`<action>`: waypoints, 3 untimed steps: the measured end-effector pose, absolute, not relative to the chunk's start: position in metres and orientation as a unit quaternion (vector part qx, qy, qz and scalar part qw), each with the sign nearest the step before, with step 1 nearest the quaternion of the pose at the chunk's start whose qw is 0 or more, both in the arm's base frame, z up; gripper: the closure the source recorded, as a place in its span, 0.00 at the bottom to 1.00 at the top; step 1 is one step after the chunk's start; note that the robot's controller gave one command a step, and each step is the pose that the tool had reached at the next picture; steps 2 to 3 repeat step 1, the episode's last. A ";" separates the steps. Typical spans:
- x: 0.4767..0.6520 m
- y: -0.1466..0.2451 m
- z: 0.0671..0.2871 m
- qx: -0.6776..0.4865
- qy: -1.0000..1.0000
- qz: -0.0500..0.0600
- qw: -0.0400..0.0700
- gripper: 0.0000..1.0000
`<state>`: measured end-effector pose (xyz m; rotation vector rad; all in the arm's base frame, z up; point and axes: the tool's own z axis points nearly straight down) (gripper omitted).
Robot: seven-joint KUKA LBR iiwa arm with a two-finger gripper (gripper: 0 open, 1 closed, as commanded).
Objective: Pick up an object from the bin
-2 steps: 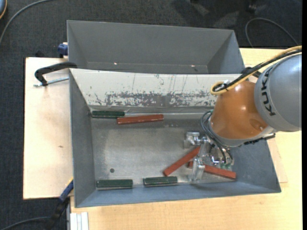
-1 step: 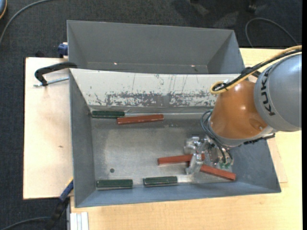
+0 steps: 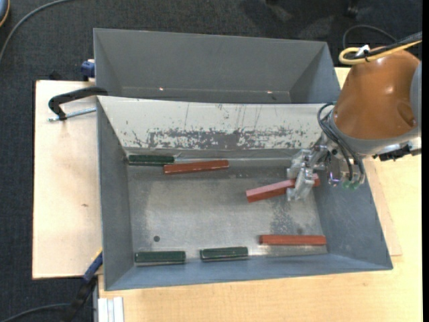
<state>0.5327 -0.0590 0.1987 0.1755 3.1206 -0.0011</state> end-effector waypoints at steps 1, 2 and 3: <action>0.537 -0.068 0.332 -0.086 0.996 -0.001 0.007 1.00; 0.537 -0.068 0.332 -0.086 0.996 -0.001 0.007 1.00; 0.537 -0.068 0.332 -0.086 0.996 -0.001 0.007 1.00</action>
Offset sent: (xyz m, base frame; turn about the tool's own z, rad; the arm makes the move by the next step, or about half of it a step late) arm 0.0017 -0.0089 0.1287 -0.2848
